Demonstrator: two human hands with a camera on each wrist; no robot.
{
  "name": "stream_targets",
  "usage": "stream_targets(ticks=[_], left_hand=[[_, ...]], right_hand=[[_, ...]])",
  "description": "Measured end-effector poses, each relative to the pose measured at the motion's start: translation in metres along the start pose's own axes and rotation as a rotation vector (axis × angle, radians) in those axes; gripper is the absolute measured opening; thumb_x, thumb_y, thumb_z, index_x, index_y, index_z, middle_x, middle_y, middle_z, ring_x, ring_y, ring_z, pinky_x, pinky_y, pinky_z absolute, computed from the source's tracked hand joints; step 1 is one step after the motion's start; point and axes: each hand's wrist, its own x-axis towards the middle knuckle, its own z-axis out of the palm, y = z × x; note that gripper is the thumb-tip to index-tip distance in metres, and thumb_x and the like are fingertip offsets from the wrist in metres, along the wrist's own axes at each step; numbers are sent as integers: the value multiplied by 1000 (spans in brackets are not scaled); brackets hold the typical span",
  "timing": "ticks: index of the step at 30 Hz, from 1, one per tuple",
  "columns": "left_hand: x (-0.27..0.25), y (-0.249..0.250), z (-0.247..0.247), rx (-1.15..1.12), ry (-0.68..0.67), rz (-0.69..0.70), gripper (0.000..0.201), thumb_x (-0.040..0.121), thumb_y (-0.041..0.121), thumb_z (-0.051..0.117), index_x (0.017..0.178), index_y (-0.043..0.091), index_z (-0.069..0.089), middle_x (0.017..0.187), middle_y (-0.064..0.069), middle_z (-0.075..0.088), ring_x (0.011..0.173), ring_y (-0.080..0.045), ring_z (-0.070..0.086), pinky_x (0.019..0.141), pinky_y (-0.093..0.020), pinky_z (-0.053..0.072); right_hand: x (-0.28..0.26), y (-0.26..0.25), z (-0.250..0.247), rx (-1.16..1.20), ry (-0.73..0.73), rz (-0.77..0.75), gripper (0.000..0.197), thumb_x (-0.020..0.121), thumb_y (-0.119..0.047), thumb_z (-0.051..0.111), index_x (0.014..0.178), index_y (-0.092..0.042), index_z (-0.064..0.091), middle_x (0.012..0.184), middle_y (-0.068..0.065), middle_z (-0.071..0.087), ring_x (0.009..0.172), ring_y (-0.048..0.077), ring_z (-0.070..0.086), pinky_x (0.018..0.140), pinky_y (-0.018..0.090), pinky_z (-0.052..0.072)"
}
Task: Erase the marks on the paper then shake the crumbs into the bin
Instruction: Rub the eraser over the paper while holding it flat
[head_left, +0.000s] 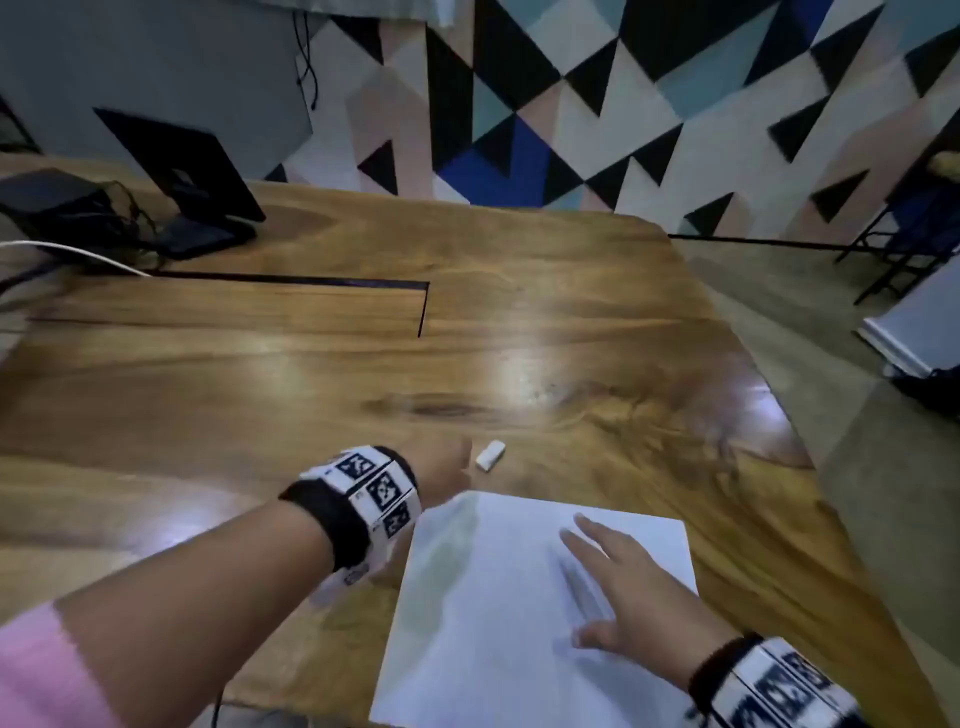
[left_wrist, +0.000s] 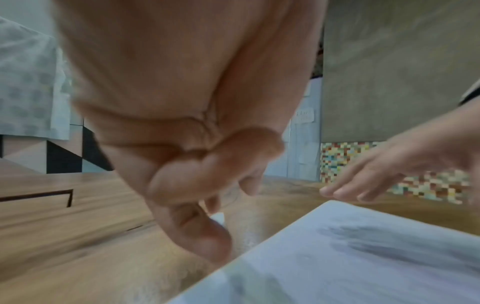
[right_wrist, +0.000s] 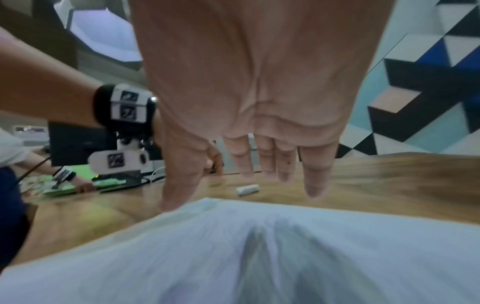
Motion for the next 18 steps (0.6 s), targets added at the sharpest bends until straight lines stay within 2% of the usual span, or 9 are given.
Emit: stream_targets(ticks=[3,5,9,12,14,16,18], left_hand=[[36,6,1,18,65,-16,35,92,27,40,114,1,47,117,-20,58,100,-34,56,74,-35,44],[52,12,2,44,74,-49,35,91,28,41,114,1,45,121,-22,56,106,-36,54,81,-40,43],[74,15,12,56,111,-77,36,91,30,44,113,3,47,121,-19,57,106,-34,55,73,-35,37],[85,16,21,67,105,-69,39,88,29,53,116,4,45,124,-18,55,110,-34,53,76,-36,40],[88,17,22,111,89,-30,36,89,24,51,118,3,45,123,-18,55,109,-33,53,77,-37,42],[86,13,20,162,77,6,32,88,24,50,111,1,51,113,-18,61,95,-32,56,69,-35,41],[78,4,16,192,85,24,30,83,26,56,96,0,59,94,-16,64,77,-29,54,61,-33,40]], right_hand=[[26,-8,5,-114,-53,-27,103,80,-46,62,147,-16,-10,155,0,-20,144,15,-13,118,30,2],[40,-13,10,-188,-71,-25,105,81,-50,60,146,-14,-14,154,2,-24,143,17,-18,118,38,-1],[53,-7,23,-185,-63,-37,104,81,-54,56,145,-15,-16,151,-4,-29,141,12,-22,116,39,-6],[58,-2,32,-175,-75,-49,104,81,-57,54,145,-17,-18,139,-10,-38,132,5,-30,116,38,-9],[59,0,35,-168,-73,-51,105,80,-58,53,144,-17,-20,137,-9,-40,126,2,-32,116,37,-10],[58,2,37,-151,-55,-55,105,80,-58,53,143,-18,-21,137,-10,-40,126,1,-33,114,35,-12],[55,4,36,-132,-52,-70,106,80,-59,53,142,-18,-22,138,-10,-39,127,2,-33,112,32,-14]])
